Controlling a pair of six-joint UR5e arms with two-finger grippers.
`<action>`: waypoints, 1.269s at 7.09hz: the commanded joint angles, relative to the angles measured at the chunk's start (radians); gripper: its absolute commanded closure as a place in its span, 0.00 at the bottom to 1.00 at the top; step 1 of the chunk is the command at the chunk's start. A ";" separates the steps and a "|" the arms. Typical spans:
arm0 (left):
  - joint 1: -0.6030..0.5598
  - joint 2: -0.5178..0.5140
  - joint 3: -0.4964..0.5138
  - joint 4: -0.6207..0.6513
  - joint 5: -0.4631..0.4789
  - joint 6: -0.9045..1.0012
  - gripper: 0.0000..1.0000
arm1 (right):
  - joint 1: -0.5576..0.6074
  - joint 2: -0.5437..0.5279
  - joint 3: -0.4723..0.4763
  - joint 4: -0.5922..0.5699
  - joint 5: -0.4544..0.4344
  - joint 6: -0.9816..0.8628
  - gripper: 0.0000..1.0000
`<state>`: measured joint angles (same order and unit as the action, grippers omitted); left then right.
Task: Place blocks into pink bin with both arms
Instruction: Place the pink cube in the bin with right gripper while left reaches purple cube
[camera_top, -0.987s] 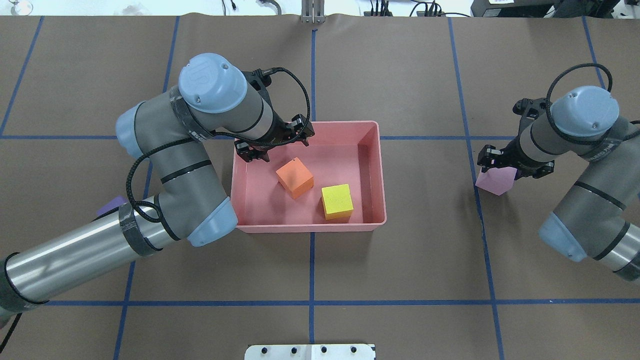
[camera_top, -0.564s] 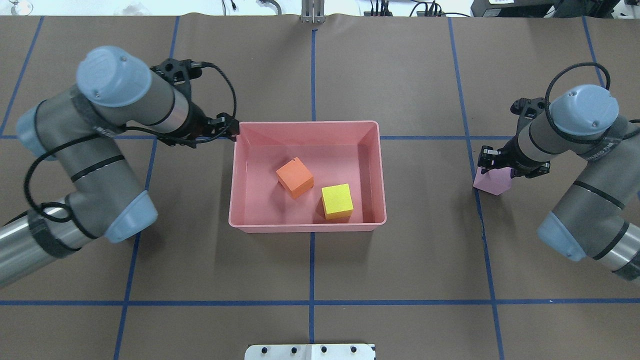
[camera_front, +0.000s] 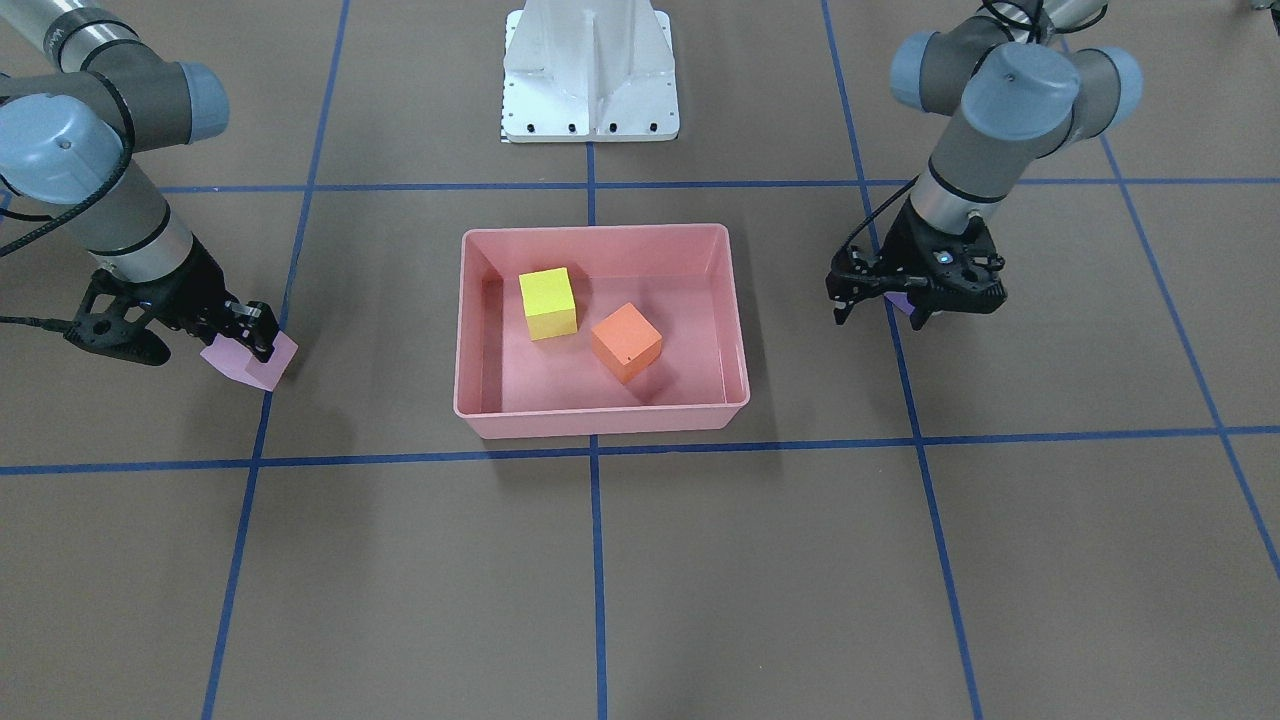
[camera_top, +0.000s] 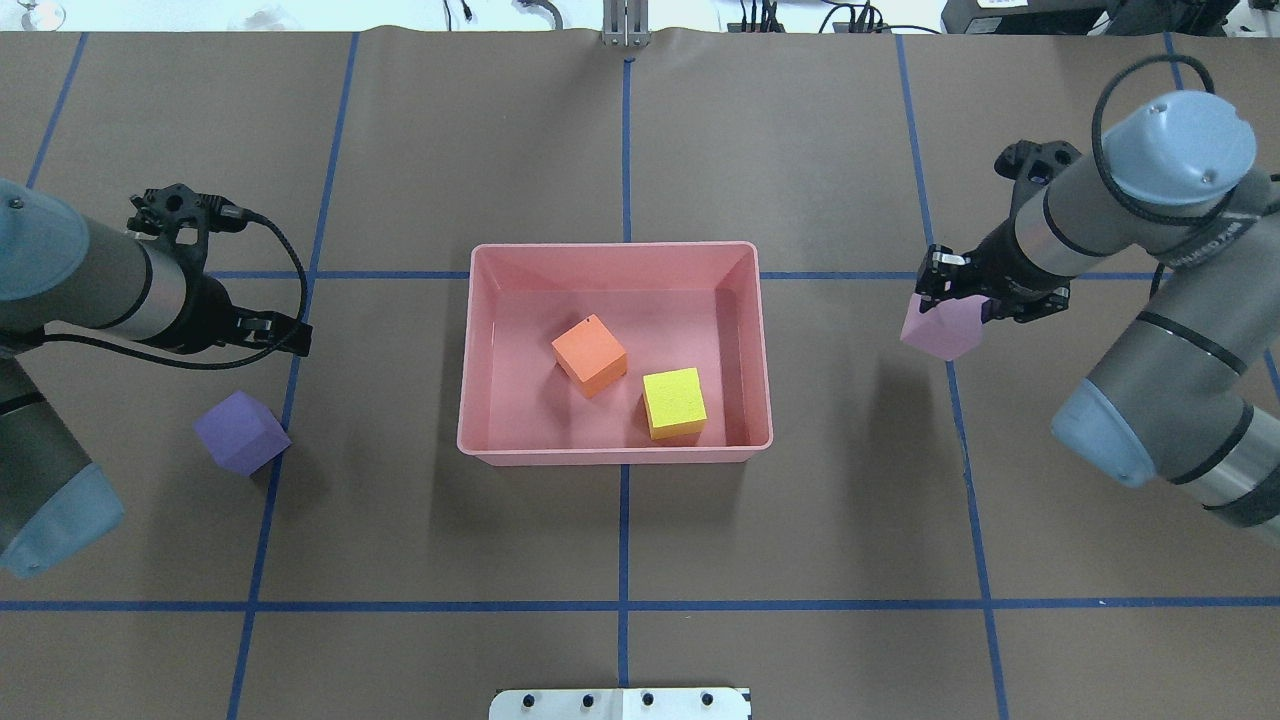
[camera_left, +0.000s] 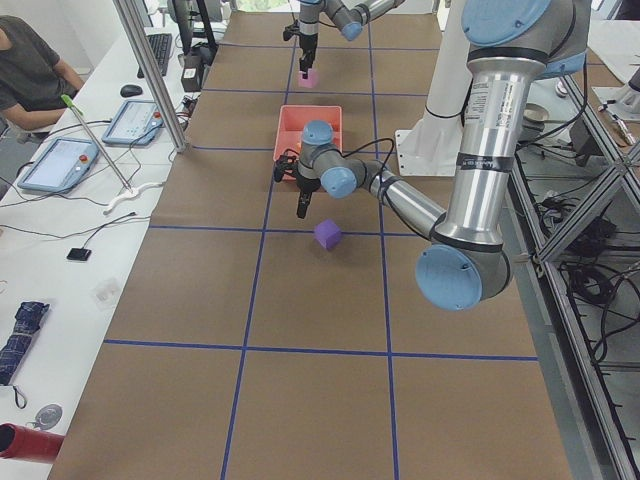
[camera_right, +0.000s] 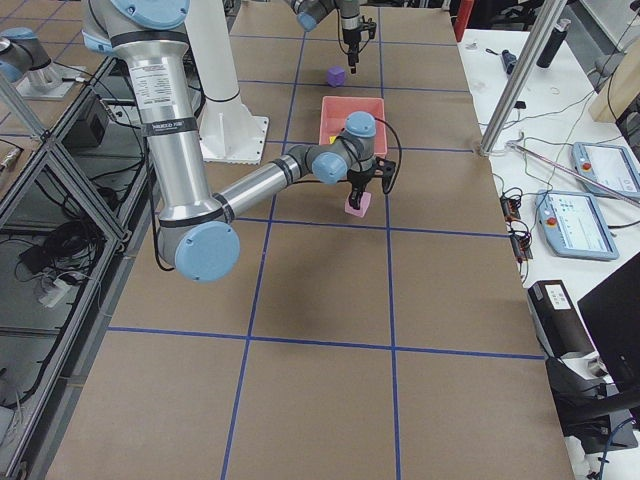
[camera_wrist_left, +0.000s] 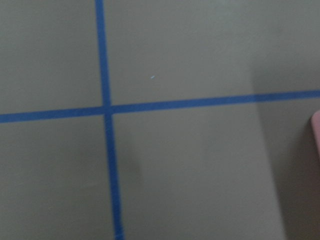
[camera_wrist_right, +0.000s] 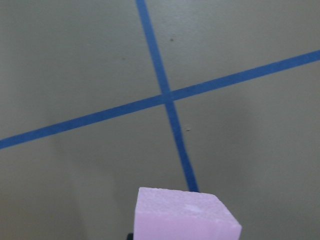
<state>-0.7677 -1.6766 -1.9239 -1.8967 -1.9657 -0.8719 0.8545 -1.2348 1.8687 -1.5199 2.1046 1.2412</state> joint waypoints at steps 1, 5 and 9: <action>0.016 0.058 -0.003 -0.022 0.004 0.077 0.00 | -0.027 0.197 0.021 -0.192 0.008 0.106 1.00; 0.054 0.061 0.003 -0.033 0.004 0.287 0.00 | -0.146 0.317 -0.133 -0.023 -0.014 0.294 1.00; 0.059 0.081 0.006 -0.032 -0.010 0.485 0.00 | -0.201 0.350 -0.198 0.009 -0.080 0.325 1.00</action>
<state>-0.7102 -1.6078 -1.9184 -1.9281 -1.9748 -0.4455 0.6602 -0.8897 1.6897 -1.5275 2.0356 1.5658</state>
